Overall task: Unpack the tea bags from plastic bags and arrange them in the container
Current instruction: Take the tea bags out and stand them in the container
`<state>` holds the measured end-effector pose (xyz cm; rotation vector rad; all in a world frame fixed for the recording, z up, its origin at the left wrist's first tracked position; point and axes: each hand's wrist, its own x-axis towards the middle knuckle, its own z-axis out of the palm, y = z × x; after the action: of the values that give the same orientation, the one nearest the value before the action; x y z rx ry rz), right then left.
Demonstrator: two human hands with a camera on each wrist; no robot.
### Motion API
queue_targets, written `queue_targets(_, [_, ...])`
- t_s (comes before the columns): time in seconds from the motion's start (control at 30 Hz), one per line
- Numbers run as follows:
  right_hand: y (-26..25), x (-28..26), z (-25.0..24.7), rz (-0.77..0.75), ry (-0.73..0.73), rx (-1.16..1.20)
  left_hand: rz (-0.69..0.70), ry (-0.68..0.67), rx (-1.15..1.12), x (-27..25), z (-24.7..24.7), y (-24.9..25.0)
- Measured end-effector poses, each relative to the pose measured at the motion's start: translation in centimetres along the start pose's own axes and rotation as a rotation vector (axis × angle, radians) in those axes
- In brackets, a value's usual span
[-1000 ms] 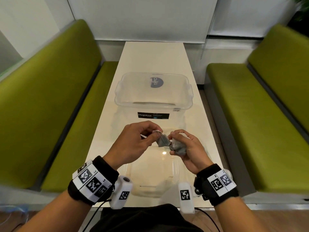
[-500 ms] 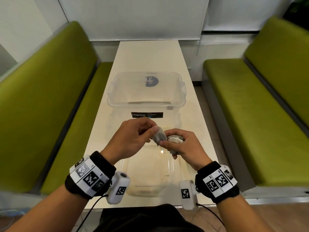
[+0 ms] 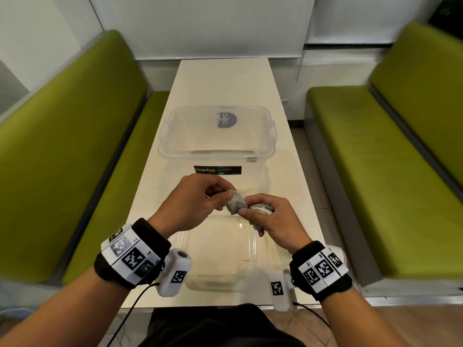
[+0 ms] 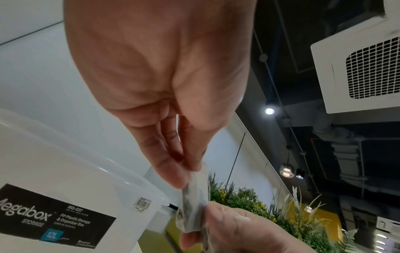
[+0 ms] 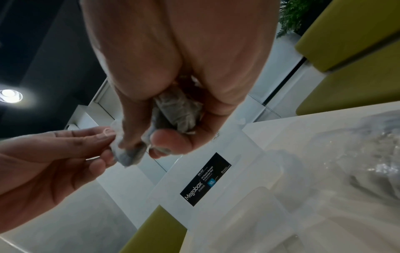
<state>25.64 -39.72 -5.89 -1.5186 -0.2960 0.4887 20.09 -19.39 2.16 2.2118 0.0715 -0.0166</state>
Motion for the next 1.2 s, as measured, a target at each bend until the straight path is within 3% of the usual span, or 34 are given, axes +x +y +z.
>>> queue_targets(0.47, [3.3, 0.1, -1.9, 0.081, 0.11, -0.179, -0.001, -0.01, 0.324, 1.4, 1.8, -0.3])
queue_targets(0.8, [5.2, -1.2, -3.7, 0.223, 0.126, -0.179, -0.076, -0.242, 0.605, 5.1, 5.2, -4.4])
queue_targets(1.2, [5.6, -1.7, -4.3, 0.257, 0.147, -0.167, -0.053, -0.344, 0.694, 8.7, 9.9, -7.4])
